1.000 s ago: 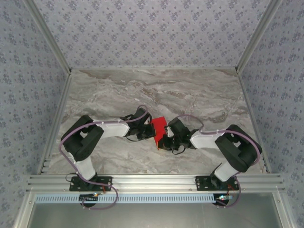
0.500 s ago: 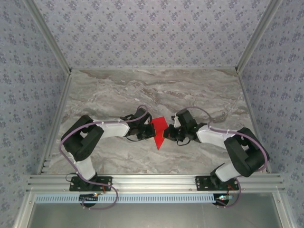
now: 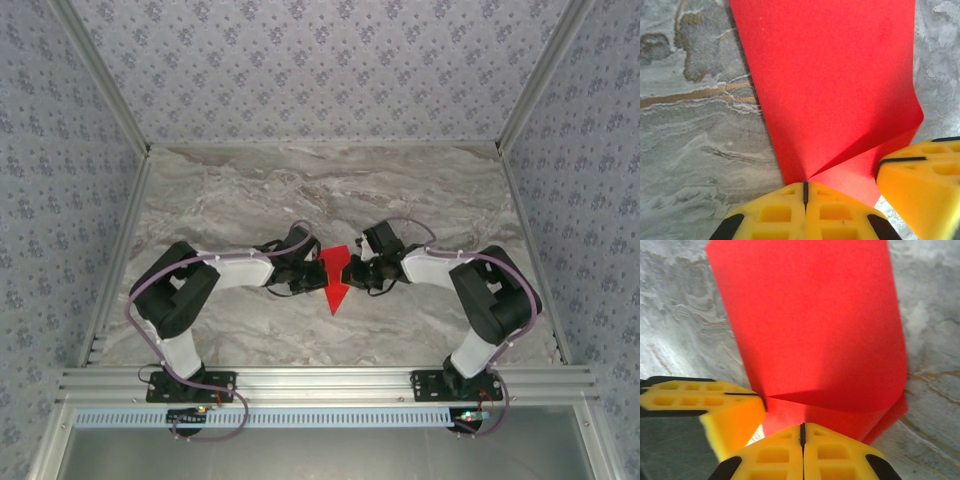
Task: Fold a paper plane with a square sheet of paper (pick it up from the middle)
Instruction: Third fold the triangle at the center of the table.
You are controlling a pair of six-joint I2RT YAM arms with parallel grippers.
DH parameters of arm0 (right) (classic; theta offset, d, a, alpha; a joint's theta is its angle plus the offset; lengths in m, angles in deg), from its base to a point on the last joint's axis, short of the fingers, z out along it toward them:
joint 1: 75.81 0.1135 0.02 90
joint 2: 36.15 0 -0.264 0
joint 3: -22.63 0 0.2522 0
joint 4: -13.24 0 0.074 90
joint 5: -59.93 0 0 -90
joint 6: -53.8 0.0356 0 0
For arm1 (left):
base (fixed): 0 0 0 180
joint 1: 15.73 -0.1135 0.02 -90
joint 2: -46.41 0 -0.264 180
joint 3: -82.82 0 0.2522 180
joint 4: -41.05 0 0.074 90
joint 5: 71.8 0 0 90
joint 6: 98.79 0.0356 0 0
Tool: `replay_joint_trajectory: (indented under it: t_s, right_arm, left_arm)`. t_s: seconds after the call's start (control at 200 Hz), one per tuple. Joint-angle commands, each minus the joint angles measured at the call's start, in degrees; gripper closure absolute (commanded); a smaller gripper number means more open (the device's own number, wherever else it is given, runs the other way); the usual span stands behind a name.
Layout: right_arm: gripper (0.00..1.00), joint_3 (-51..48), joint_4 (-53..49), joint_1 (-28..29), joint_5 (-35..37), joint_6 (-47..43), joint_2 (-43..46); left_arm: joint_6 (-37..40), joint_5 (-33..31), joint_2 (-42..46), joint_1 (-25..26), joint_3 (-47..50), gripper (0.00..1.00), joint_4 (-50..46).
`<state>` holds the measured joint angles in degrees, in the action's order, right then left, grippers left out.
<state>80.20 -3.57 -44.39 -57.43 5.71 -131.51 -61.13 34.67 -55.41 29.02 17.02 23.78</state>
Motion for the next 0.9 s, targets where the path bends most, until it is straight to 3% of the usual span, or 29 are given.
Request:
replay_joint_trajectory:
  t_s: [0.0,0.525,0.725,0.894]
  right_arm:
    - [0.94,1.6,-2.9,0.1,2.1,-1.3,-0.8]
    - [0.94,-6.8,2.9,-1.2,4.7,6.2,0.4]
    - [0.95,-9.9,3.7,-0.3,9.6,13.2,4.6]
    - [0.95,-12.0,5.1,-0.2,11.2,17.1,6.4]
  left_arm:
    - [1.4,-1.9,-2.3,0.3,-0.6,1.00,-3.9]
    - [6.6,-1.8,0.7,0.4,-7.1,0.98,-5.6]
    - [1.8,-2.4,8.1,1.4,-2.7,0.87,0.1]
    - [-5.4,-1.4,9.0,6.1,2.9,0.88,9.0]
